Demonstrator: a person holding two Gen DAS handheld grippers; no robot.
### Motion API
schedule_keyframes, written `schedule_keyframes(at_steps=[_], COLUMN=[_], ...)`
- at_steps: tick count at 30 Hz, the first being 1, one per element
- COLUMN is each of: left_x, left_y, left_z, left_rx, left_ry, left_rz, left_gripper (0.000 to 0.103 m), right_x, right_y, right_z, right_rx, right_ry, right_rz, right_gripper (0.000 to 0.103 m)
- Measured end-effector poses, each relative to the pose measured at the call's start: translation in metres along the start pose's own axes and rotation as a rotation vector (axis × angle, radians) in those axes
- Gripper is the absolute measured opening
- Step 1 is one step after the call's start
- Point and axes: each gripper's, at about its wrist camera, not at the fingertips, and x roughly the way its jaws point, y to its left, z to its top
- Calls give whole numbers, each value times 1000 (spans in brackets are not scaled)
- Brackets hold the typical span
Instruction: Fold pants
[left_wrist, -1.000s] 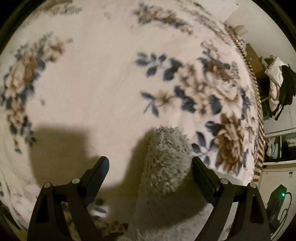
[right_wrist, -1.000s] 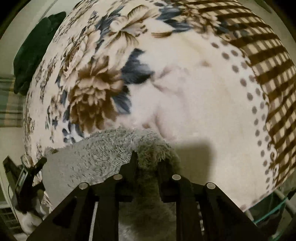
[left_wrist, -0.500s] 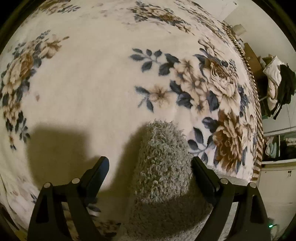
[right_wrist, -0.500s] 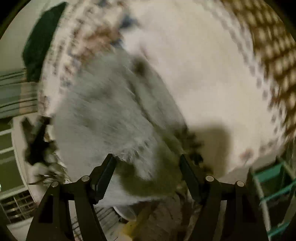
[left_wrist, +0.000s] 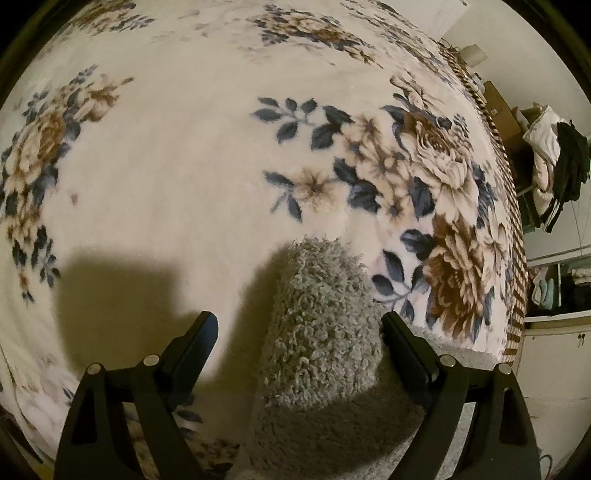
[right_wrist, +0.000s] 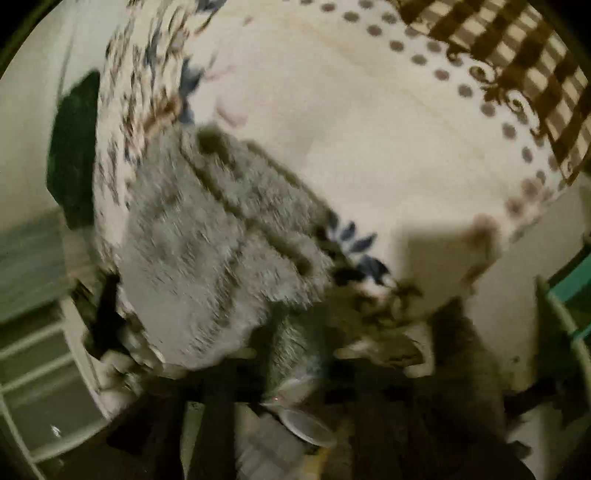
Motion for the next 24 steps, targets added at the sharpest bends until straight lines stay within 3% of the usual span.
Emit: schedule_keyframes(at_steps=[3, 5, 6, 12, 14, 17, 18, 20, 22, 24], left_x=[0, 0, 0, -1, 1, 2, 2, -2, -15, -31], left_y=[-2, -2, -2, 0, 0, -7, -9, -12, -13, -13], left_z=[-1, 0, 0, -1, -2, -5, -5, -5, -4, -5], left_rx=[9, 11, 13, 19, 4, 30, 38, 50, 54, 55], left_ry=[-7, -10, -9, -10, -4, -5, -6, -8, -21, -37], left_rz=[6, 9, 9, 8, -8, 0, 5, 12, -16, -55], left_gripper=[90, 90, 90, 90, 90, 90, 90, 89, 89, 91], right_x=[14, 33, 39, 1, 1, 25, 37, 47, 42, 26], right_y=[-5, -9, -6, 27, 20, 1, 0, 3, 13, 29], right_z=[5, 7, 7, -21, -20, -9, -5, 1, 4, 3], right_rx=[58, 88, 82, -59, -70, -7, 0, 5, -19, -95], right_ry=[-2, 27, 27, -96, -98, -41, -15, 18, 11, -43], right_rz=[54, 68, 64, -75, -148, -172, -156, -129, -131, -120], right_gripper=[65, 39, 17, 14, 13, 14, 16, 30, 73, 96])
